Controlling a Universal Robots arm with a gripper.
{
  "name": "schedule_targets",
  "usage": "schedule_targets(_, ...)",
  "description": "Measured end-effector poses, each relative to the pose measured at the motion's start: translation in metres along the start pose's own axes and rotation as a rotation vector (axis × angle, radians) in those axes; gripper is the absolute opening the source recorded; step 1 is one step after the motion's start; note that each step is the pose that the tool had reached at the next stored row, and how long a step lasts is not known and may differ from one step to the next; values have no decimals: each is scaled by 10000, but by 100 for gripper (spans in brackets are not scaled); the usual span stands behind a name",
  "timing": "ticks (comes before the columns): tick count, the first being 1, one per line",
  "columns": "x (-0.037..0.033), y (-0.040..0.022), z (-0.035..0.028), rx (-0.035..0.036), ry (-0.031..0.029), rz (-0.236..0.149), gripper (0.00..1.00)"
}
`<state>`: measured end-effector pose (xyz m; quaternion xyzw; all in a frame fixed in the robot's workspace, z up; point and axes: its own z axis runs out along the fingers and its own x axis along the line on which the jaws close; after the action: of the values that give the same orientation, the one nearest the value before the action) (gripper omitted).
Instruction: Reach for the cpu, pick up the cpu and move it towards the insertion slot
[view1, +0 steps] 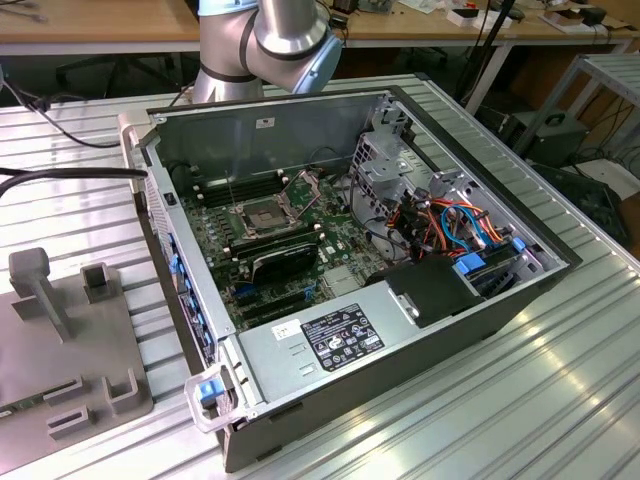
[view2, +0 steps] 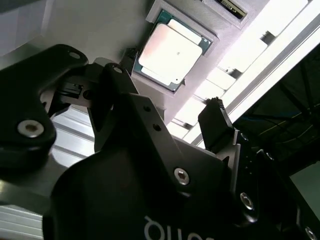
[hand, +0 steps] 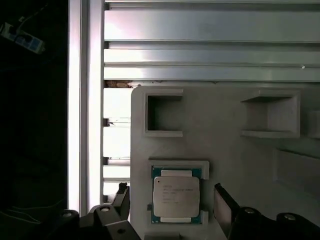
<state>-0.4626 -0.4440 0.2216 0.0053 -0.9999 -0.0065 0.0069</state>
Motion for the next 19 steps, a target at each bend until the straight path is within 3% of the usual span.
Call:
schedule_targets(5, 0, -12, 83, 38, 2, 1, 77)
schedule_targets(9, -3, -35, 204, 37, 0, -1, 77)
schedule_targets(13, -3, -44, 284, 50, 0, 13, 77)
schedule_targets(19, -32, -46, 320, 87, 5, 270, 77)
